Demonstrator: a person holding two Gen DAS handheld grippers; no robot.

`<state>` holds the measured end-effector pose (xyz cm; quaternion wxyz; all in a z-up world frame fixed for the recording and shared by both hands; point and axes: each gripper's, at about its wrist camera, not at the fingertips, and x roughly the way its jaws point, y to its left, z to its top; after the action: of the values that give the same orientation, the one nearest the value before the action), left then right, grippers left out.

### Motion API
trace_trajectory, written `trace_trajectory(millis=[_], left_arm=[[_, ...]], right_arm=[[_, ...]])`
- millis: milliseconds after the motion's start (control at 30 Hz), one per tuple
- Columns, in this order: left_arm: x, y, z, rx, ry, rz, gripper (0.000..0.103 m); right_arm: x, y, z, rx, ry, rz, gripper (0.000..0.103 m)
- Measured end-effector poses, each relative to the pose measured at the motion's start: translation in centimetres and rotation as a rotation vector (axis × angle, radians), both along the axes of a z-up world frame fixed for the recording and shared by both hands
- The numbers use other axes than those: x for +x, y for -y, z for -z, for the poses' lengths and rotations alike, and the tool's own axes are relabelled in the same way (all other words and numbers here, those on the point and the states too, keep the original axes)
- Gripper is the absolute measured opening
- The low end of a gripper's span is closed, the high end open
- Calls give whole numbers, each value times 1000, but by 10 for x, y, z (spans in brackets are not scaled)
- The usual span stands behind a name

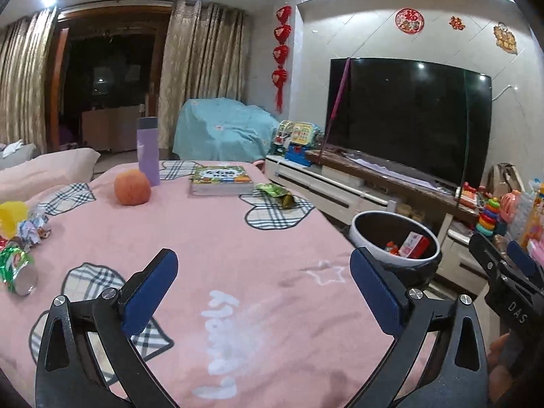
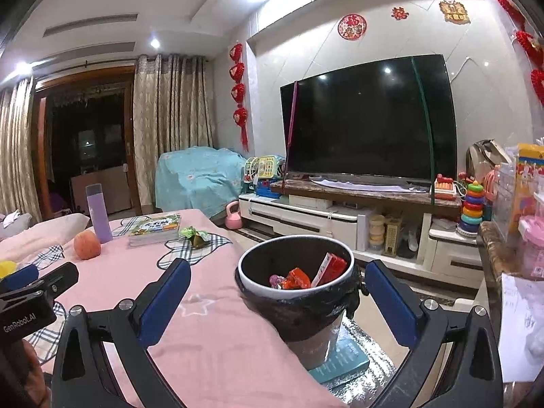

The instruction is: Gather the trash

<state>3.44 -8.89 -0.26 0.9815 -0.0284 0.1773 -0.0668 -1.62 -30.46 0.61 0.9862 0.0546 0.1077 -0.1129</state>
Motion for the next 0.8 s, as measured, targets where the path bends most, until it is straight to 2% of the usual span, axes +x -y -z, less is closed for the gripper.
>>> trace_trajectory(millis=[800], left_arm=[[-16, -2, -3, 21, 21, -22, 103]], right_arm=[[-5, -4, 5, 7, -2, -7, 103]])
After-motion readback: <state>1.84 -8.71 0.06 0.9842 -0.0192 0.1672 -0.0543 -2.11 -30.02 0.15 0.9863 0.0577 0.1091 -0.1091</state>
